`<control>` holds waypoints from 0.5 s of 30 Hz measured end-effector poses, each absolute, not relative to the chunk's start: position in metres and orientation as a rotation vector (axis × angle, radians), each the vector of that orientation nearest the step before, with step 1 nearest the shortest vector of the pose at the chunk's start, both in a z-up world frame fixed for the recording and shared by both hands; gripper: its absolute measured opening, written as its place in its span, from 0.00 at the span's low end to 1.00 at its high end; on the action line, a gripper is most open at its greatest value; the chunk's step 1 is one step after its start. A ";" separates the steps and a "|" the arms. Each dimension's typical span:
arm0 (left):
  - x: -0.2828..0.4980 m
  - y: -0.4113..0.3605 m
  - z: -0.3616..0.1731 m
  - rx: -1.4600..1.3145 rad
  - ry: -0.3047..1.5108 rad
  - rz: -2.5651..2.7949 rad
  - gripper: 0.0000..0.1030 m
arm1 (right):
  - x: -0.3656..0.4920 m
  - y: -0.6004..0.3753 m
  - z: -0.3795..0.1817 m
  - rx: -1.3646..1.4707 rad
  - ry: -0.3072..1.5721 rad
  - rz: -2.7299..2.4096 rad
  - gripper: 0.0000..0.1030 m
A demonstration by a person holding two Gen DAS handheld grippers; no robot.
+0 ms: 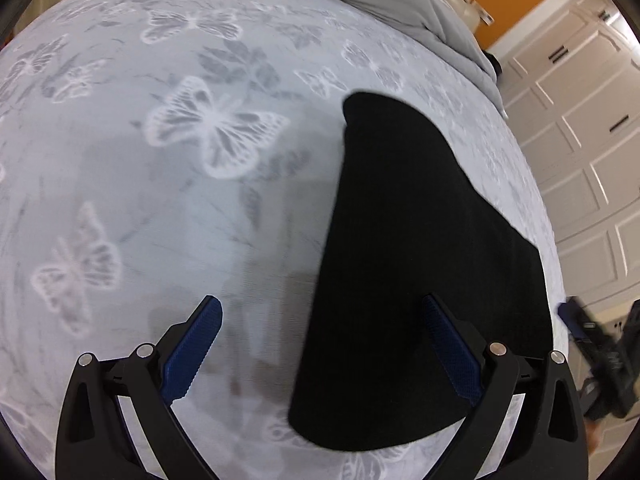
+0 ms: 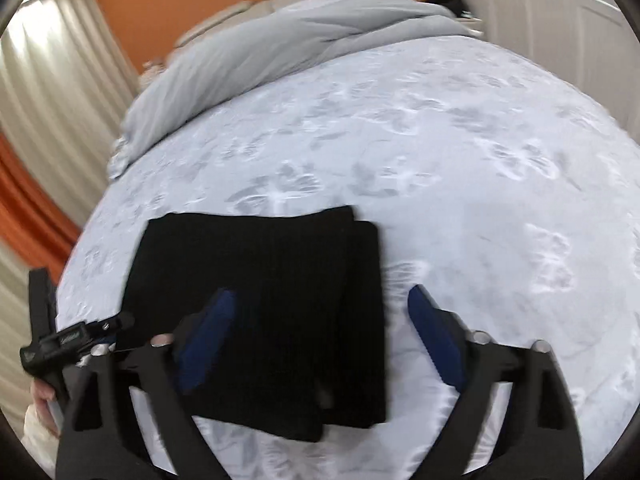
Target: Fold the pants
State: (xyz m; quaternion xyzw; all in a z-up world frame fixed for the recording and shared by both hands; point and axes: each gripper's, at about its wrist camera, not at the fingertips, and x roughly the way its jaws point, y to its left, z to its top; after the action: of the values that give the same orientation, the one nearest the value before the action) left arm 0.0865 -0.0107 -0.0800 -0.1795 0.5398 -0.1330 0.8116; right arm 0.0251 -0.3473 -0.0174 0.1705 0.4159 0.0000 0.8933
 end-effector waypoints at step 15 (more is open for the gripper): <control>0.078 0.015 -0.052 -0.590 1.071 -0.538 0.32 | 0.024 -0.304 -0.011 0.454 0.911 0.331 0.36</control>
State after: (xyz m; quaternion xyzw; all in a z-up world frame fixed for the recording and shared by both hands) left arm 0.0778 0.0152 -0.0520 -0.2737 0.4964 -0.2493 0.7852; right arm 0.0244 -0.3044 -0.0115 0.2163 0.4341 0.1579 0.8601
